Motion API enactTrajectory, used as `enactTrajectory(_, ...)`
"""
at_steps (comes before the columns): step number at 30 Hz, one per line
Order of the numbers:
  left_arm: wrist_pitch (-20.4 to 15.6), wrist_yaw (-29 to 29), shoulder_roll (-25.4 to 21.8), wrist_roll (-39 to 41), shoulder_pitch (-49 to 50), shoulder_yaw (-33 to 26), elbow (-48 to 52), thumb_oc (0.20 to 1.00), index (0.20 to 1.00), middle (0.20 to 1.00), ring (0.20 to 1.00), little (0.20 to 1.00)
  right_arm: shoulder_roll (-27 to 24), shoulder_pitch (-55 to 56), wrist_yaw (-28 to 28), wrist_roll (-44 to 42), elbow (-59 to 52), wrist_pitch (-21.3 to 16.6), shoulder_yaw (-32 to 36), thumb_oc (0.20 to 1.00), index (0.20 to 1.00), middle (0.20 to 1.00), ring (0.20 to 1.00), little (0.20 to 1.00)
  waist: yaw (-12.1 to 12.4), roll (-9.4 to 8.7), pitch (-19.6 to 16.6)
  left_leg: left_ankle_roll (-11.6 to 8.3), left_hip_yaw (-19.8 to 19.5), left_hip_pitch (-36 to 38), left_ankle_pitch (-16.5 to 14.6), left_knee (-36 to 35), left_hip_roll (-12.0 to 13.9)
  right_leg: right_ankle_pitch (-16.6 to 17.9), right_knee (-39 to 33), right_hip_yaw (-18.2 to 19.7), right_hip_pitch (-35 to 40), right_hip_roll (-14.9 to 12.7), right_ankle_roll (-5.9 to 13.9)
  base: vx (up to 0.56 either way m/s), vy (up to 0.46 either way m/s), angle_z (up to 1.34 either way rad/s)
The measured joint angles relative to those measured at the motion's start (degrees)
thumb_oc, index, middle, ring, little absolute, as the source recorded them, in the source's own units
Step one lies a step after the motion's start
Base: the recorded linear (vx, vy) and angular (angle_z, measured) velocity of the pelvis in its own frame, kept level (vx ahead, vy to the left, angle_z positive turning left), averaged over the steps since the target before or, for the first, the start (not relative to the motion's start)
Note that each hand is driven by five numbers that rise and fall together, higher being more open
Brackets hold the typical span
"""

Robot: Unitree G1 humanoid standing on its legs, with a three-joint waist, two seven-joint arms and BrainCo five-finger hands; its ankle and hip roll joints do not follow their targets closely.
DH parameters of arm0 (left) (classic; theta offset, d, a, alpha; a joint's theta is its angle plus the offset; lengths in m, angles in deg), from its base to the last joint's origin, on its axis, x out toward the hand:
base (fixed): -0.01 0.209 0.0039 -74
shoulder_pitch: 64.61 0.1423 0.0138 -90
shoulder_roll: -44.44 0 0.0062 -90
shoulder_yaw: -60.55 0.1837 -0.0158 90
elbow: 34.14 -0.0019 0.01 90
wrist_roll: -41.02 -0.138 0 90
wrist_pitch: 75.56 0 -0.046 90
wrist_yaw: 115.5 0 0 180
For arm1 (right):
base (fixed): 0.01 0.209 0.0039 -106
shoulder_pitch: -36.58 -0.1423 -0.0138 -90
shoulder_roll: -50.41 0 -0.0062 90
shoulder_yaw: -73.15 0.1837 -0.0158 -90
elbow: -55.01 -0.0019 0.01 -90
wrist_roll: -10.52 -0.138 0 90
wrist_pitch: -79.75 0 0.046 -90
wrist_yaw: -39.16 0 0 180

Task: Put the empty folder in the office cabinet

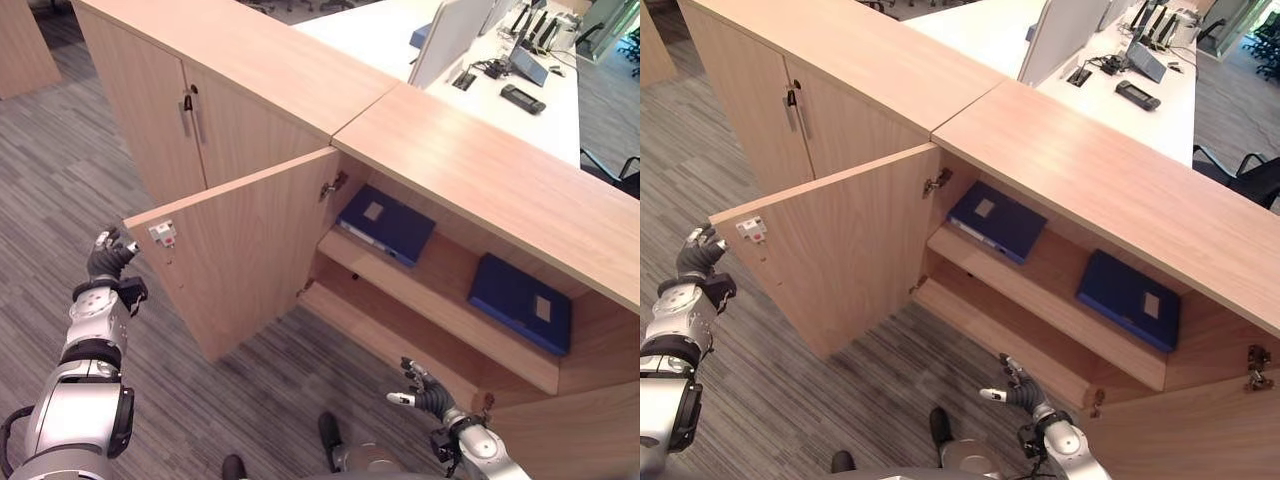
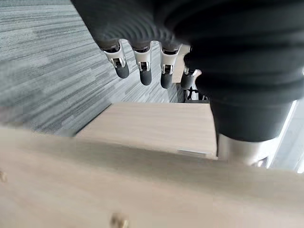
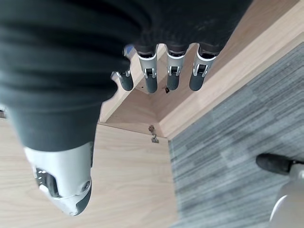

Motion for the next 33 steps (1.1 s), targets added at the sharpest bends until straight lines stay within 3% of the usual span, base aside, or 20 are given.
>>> enactTrajectory(6,0.3,1.5,3.5,-3.2,-0.1,5.0,2.0,1.000,1.000,1.000,1.000,1.000,-0.2,-1.3,0.0,0.1,0.1,0.0,0.0,1.000,1.000,1.000,1.000,1.000,0.5,0.62,0.8,-0.12,-0.5,-0.7,0.2,0.0,-0.3,0.0,-0.2,-0.4,-0.4,-0.3,0.01,-0.04,0.018,0.03)
enactTrajectory(10,0.4,2.4,5.8,-5.5,1.4,7.8,6.4,1.000,1.000,1.000,1.000,1.000,-0.4,-2.5,0.1,0.1,0.0,0.0,0.0,1.000,1.000,1.000,1.000,1.000,2.3,1.96,2.2,-0.10,-0.8,-0.9,0.3,0.0,-0.3,-0.1,-0.2,-0.9,-0.4,-0.3,-0.02,-0.03,0.041,0.06)
enactTrajectory(11,0.6,2.1,5.9,-5.8,4.3,9.1,12.7,1.000,1.000,1.000,1.000,1.000,-0.4,-3.1,0.2,0.2,0.1,-0.1,0.5,1.000,1.000,1.000,1.000,1.000,2.9,2.33,2.7,-0.06,-1.1,-1.0,0.3,0.0,-0.4,-0.1,-0.3,-1.4,-0.3,-0.5,-0.03,-0.03,0.044,0.11)
enactTrajectory(14,0.5,3.3,6.8,-8.0,6.2,12.0,15.4,1.000,1.000,1.000,1.000,1.000,-0.5,-3.8,0.2,0.3,0.0,0.0,0.6,1.000,1.000,1.000,1.000,1.000,3.4,2.63,3.2,0.17,-1.9,-0.9,0.6,0.0,-0.4,-0.1,-0.3,-2.1,0.2,-0.4,-0.13,-0.02,0.042,0.14)
enactTrajectory(18,0.8,6.4,7.3,-10.1,12.5,15.6,26.4,1.000,1.000,1.000,1.000,1.000,-0.5,-4.3,0.2,0.6,-0.6,-0.1,1.4,1.000,1.000,1.000,1.000,1.000,4.1,3.55,3.8,0.28,-2.5,-0.6,0.6,0.0,-0.6,-0.1,-0.3,-3.2,0.8,-0.9,-0.13,-0.01,0.040,0.08)
enactTrajectory(22,0.9,10.8,8.2,-9.5,17.4,18.2,34.4,1.000,1.000,1.000,1.000,1.000,-0.5,-4.1,0.2,0.6,-0.4,0.0,3.5,1.000,1.000,1.000,1.000,1.000,4.5,5.20,4.9,0.49,-2.6,-0.5,0.6,0.0,-1.0,-0.1,-0.2,-3.4,0.9,-1.3,-0.14,-0.05,0.018,0.02)
enactTrajectory(25,1.3,13.7,12.1,-6.6,22.6,18.8,40.4,1.000,1.000,1.000,1.000,1.000,-0.3,-6.4,0.4,0.6,-0.4,0.0,4.0,1.000,1.000,1.000,1.000,1.000,4.3,7.03,6.1,1.26,-1.2,-0.6,0.8,0.5,-1.9,0.0,1.8,-3.2,-1.0,-1.5,-0.21,-0.15,0.026,-0.29)
enactTrajectory(26,1.5,15.0,12.5,-6.2,23.4,20.6,41.8,1.000,1.000,1.000,1.000,1.000,-0.1,-7.2,0.9,0.6,-0.4,0.1,4.9,1.000,1.000,1.000,1.000,1.000,4.6,7.99,6.7,1.79,0.2,-0.4,0.6,0.6,-2.1,1.7,3.3,-3.9,-2.5,-1.1,0.01,-0.19,0.085,-1.28)
enactTrajectory(27,1.5,15.6,11.0,-6.1,26.6,20.6,46.5,1.000,1.000,1.000,1.000,1.000,0.4,-9.1,1.2,0.8,-0.4,0.1,5.0,1.000,1.000,1.000,1.000,1.000,6.1,8.64,7.4,4.46,3.6,-1.1,0.0,2.0,-2.3,8.9,-0.8,-8.2,-3.9,-0.4,3.61,-0.18,0.075,-1.23)
enactTrajectory(28,2.0,16.6,10.9,-6.3,28.6,20.3,47.6,1.000,1.000,1.000,1.000,1.000,0.7,-9.6,1.3,1.6,-0.5,0.0,5.1,1.000,1.000,1.000,1.000,1.000,5.0,9.83,8.0,4.99,4.7,-1.8,-0.2,2.9,-1.5,3.8,1.7,-15.7,-3.6,-2.2,3.40,-0.03,0.040,-1.71)
enactTrajectory(29,2.2,17.4,13.0,-6.3,35.3,17.2,51.4,1.000,1.000,1.000,1.000,1.000,0.6,-9.0,1.1,2.9,-0.3,1.1,4.6,1.000,1.000,1.000,1.000,1.000,7.2,13.00,7.9,4.05,10.3,0.3,0.9,2.7,0.6,-6.6,17.3,-33.2,-5.0,-5.1,-4.78,-0.05,-0.039,-1.27)
enactTrajectory(31,2.7,17.7,14.7,-6.3,41.7,15.6,51.7,1.000,1.000,1.000,1.000,1.000,0.7,-7.8,1.0,2.9,-0.6,0.9,3.6,1.000,1.000,1.000,1.000,1.000,8.8,15.60,6.5,5.25,13.3,1.5,-0.9,3.3,2.4,-12.7,27.6,-40.1,-3.5,-8.8,-4.41,-0.03,-0.061,-1.20)
enactTrajectory(32,3.5,17.9,15.4,-6.3,42.3,16.0,50.1,1.000,1.000,1.000,1.000,1.000,0.2,-6.8,0.9,2.9,-0.4,0.9,3.6,1.000,1.000,1.000,1.000,1.000,9.2,16.58,4.9,4.16,13.3,0.7,-1.6,3.9,2.9,-14.1,27.9,-38.9,-2.1,-9.8,-3.12,0.04,-0.095,-0.42)
enactTrajectory(33,3.8,17.8,15.4,-6.3,41.9,16.1,49.3,1.000,1.000,1.000,1.000,1.000,0.1,-6.5,0.9,2.9,-0.4,1.1,3.7,1.000,1.000,1.000,1.000,1.000,9.2,16.46,3.9,3.59,13.1,-0.2,-1.6,4.5,2.7,-14.2,25.1,-37.5,-0.4,-10.6,-2.71,0.08,-0.180,-0.15)
